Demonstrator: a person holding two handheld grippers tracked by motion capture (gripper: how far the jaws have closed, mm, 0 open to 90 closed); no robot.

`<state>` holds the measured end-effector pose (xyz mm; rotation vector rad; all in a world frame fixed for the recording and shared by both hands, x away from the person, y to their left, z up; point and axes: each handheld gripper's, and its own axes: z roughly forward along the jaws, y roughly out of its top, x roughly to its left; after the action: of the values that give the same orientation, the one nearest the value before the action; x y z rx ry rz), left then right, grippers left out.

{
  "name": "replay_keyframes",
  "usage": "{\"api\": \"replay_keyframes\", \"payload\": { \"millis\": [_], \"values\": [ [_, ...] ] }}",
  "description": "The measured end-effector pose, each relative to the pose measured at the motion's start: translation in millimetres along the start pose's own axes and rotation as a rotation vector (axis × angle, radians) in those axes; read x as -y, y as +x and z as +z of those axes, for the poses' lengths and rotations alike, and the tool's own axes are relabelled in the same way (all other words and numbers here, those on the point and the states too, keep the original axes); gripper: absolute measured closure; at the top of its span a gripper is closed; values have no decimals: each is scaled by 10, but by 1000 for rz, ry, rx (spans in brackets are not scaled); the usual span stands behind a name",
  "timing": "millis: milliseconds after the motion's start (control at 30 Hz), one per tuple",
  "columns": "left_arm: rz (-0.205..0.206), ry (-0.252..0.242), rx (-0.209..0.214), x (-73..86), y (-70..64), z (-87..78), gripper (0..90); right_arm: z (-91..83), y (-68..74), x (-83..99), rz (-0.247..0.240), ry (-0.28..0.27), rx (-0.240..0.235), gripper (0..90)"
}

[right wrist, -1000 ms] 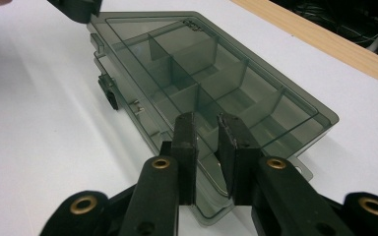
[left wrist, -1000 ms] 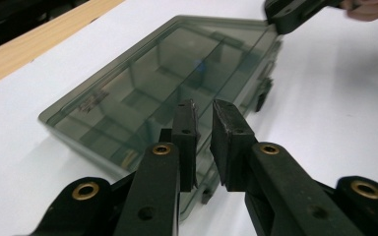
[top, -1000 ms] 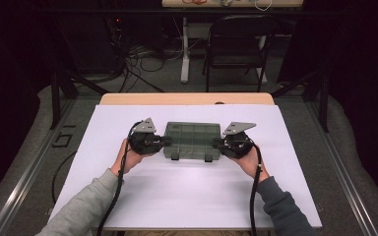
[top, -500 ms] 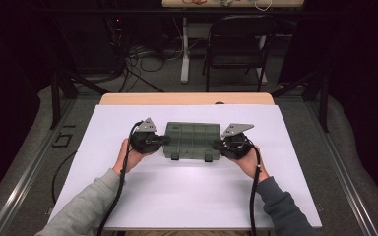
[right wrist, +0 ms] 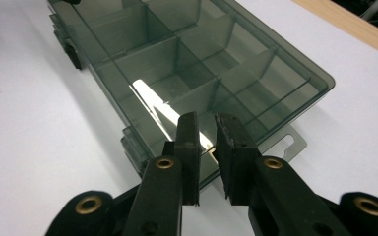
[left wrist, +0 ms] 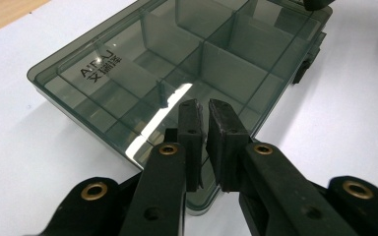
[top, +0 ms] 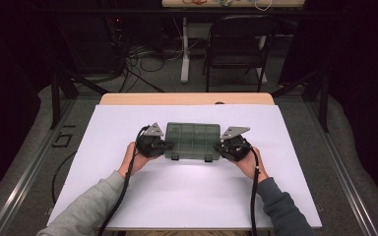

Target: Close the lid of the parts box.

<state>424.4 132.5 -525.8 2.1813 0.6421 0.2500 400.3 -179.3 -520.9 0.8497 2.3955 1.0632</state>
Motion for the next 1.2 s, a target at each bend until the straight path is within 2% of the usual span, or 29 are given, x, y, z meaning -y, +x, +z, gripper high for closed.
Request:
{"api": "replay_keyframes", "payload": {
  "millis": [133, 367, 500, 567, 667, 767, 800, 900, 933, 1000, 1067, 1200],
  "values": [
    [-22, -10, -1, 5, -12, 9, 841, 8, -15, 8, 8, -9, 3, 804],
    [-18, -9, -6, 4, -15, 5, 830, 11, -1, 11, 3, -13, 12, 803],
    [-17, -12, -3, 9, -3, -9, 778, 0, 9, 14, 14, -16, 6, 778],
    [-6, -9, 2, 6, -17, -22, 735, -15, 13, 13, 17, -18, 10, 731],
    [11, -10, -3, -9, -50, -47, 651, -75, 35, 4, 36, -52, 6, 679],
    [0, -16, -14, -19, -59, -86, 530, -124, 66, -23, 33, -90, 16, 614],
    [-3, -24, -16, -21, -64, -99, 468, -146, 84, -35, 31, -95, 19, 561],
    [-1, -50, -34, -39, -82, -177, 335, -200, 117, -51, 34, -126, 26, 499],
    [-3, -57, -35, -40, -85, -187, 296, -233, 132, -58, 40, -142, 30, 451],
    [-1, -71, -50, -39, -97, -239, 242, -287, 150, -65, 38, -154, 33, 425],
    [1, -85, -64, -33, -110, -279, 191, -360, 174, -66, 39, -179, 37, 363],
    [4, -124, -97, -7, -166, -394, 140, -476, 206, -48, 39, -213, 42, 273]
  ]
}}
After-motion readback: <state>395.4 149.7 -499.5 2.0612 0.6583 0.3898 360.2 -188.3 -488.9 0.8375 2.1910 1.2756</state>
